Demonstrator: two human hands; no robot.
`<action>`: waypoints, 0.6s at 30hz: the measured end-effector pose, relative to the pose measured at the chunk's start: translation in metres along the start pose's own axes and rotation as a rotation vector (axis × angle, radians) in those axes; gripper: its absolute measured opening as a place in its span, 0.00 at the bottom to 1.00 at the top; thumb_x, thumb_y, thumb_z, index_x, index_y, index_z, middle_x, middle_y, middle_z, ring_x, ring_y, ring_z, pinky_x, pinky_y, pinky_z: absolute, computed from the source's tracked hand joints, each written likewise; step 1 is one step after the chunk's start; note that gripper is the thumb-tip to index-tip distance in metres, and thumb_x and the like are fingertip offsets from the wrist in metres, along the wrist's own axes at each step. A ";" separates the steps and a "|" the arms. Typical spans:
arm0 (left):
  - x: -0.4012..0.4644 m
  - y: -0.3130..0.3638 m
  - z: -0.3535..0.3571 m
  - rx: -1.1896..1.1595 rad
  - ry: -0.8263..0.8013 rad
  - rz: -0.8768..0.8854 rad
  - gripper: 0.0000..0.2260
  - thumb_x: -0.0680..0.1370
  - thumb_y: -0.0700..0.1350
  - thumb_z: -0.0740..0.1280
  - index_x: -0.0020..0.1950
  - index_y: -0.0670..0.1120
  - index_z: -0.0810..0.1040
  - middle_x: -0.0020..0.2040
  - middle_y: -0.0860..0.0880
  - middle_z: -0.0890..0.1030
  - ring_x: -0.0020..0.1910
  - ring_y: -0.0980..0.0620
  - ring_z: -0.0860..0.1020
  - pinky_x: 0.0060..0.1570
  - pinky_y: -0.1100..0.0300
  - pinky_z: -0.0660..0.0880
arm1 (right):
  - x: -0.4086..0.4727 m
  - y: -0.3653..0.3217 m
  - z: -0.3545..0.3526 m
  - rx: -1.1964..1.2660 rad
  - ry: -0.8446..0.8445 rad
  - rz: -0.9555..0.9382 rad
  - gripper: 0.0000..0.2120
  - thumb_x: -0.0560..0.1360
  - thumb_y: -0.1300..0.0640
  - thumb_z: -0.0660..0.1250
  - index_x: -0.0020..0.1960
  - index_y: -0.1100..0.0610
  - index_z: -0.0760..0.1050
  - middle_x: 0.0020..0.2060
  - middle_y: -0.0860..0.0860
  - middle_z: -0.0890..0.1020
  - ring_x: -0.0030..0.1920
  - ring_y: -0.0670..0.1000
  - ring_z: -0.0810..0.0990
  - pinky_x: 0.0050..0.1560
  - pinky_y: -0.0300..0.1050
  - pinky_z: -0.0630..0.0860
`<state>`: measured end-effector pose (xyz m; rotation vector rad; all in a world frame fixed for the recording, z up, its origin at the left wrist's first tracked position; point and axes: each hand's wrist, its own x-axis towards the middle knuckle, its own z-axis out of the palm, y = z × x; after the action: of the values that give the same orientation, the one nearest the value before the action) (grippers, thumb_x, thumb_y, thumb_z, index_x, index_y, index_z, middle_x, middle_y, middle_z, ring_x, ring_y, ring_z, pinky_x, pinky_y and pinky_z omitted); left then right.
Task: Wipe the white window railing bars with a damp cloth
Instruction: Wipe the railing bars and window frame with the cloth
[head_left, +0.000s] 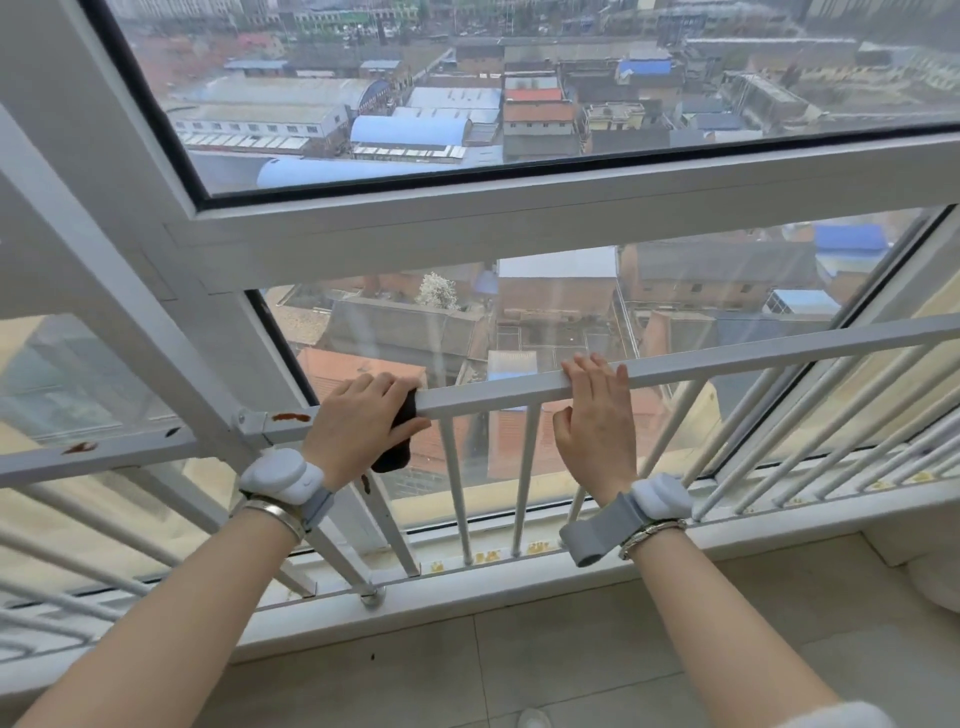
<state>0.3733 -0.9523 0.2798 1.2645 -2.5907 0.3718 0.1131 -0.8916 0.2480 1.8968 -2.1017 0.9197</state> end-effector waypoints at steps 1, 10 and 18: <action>-0.005 -0.007 -0.001 -0.009 0.005 -0.003 0.25 0.74 0.62 0.53 0.56 0.45 0.75 0.46 0.46 0.80 0.42 0.44 0.79 0.42 0.53 0.75 | -0.001 -0.010 0.002 0.011 -0.005 -0.014 0.25 0.70 0.56 0.50 0.62 0.63 0.73 0.60 0.59 0.76 0.65 0.60 0.71 0.71 0.54 0.50; -0.038 -0.054 -0.008 -0.014 0.048 -0.001 0.23 0.73 0.62 0.55 0.54 0.47 0.77 0.44 0.48 0.81 0.40 0.46 0.79 0.37 0.56 0.75 | -0.005 -0.085 0.021 0.031 -0.085 -0.151 0.23 0.70 0.58 0.52 0.61 0.60 0.73 0.61 0.56 0.76 0.67 0.58 0.69 0.73 0.53 0.49; -0.031 -0.030 0.003 -0.017 0.126 -0.193 0.22 0.74 0.61 0.54 0.46 0.46 0.79 0.38 0.47 0.80 0.36 0.44 0.77 0.40 0.54 0.73 | -0.008 -0.104 0.028 0.020 -0.136 -0.138 0.25 0.69 0.55 0.52 0.62 0.61 0.72 0.58 0.55 0.78 0.63 0.57 0.73 0.72 0.51 0.50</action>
<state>0.4157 -0.9484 0.2710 1.4225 -2.3390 0.3790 0.2201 -0.9002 0.2560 2.1399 -2.0087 0.8067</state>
